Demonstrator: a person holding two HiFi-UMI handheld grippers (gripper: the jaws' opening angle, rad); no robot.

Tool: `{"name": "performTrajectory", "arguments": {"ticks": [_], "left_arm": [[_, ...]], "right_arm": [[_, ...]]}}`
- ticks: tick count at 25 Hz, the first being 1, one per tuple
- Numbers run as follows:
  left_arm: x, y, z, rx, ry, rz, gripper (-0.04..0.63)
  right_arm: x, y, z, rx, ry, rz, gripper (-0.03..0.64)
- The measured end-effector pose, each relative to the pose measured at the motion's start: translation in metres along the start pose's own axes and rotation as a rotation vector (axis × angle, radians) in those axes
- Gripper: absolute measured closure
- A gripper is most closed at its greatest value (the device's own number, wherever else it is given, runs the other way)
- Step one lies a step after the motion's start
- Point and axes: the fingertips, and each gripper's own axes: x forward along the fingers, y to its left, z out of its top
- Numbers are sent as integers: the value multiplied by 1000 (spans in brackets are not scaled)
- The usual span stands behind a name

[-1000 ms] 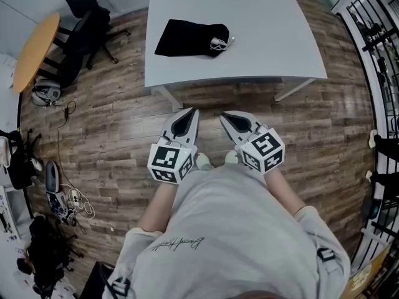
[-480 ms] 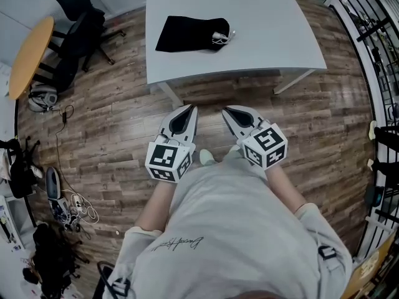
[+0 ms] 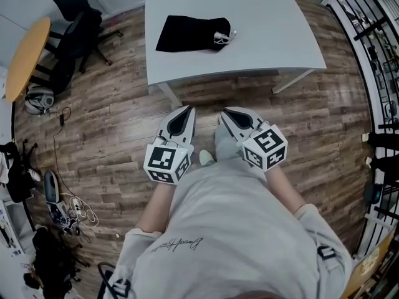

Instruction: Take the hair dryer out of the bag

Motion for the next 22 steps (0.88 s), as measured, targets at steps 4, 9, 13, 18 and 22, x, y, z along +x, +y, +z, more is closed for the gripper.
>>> {"name": "performTrajectory", "arguments": {"ticks": [4,9,13,18,22], "left_arm": [[9,5,3,1,-3,-4,583],[30,20,7,-9,2,10,583],[61,33,11,-16,8,16,583],[104,52,29,-1,-15,24,583],[144,73,41,1,-13,43,583]], "right_arm": [[6,-7,4,-3,0,-2,592],[23,-27,11,5,2,9,592],[38,-53,16,19,7,12,592],[61,-96,32,37,4,14,592],[81,-132,46,45,6,19,592]]}}
